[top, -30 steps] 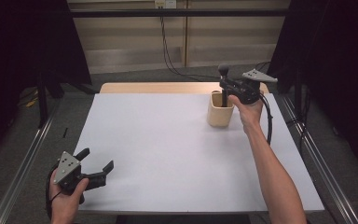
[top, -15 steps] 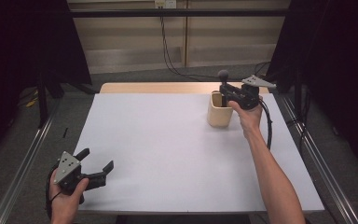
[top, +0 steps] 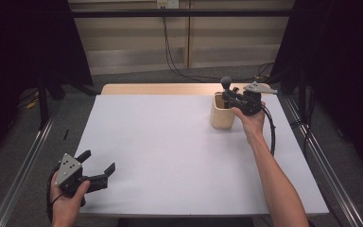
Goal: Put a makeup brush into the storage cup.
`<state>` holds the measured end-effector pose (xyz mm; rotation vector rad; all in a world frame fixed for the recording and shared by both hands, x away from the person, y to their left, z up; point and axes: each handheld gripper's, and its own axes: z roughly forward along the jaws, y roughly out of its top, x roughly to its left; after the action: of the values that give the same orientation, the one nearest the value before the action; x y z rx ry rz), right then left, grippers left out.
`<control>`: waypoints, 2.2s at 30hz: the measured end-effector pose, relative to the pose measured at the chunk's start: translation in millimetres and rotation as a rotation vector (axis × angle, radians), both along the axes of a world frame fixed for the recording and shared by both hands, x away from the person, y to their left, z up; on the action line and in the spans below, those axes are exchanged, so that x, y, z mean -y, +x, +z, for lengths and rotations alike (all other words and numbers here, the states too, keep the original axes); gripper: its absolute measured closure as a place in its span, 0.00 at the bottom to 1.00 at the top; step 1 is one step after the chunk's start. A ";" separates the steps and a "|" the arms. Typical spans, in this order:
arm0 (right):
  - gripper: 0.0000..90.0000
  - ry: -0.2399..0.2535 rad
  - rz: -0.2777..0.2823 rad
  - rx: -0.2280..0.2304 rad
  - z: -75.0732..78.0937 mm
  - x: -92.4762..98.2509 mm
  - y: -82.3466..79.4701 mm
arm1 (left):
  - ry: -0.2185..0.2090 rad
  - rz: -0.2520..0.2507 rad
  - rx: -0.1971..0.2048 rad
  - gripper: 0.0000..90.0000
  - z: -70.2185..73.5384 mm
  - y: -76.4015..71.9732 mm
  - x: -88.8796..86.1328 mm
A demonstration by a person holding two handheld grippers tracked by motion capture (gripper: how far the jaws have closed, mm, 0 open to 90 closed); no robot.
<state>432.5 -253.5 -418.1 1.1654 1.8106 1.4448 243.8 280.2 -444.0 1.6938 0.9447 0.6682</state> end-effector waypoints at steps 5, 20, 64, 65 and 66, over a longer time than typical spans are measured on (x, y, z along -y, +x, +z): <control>0.79 -0.002 0.003 -0.011 -3.3 -0.2 -0.8 | 0.002 0.000 0.001 0.03 0.0 -0.1 0.0; 0.68 0.022 -0.001 -0.026 -7.7 2.1 -2.9 | 0.003 -0.002 0.001 0.03 0.0 0.0 0.1; 0.02 0.036 0.005 -0.037 -2.5 6.1 -55.7 | -0.010 -0.009 0.002 0.03 0.3 4.0 0.4; 0.02 0.032 0.005 -0.035 -2.5 5.9 -57.6 | -0.010 -0.009 0.003 0.03 0.5 3.8 0.2; 0.02 0.024 0.001 -0.033 -2.5 5.6 -60.9 | -0.010 -0.009 0.004 0.03 0.7 3.8 0.1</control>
<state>371.6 -259.1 -420.5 1.2068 1.8206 1.4592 247.5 280.1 -443.3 1.6868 0.9355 0.6599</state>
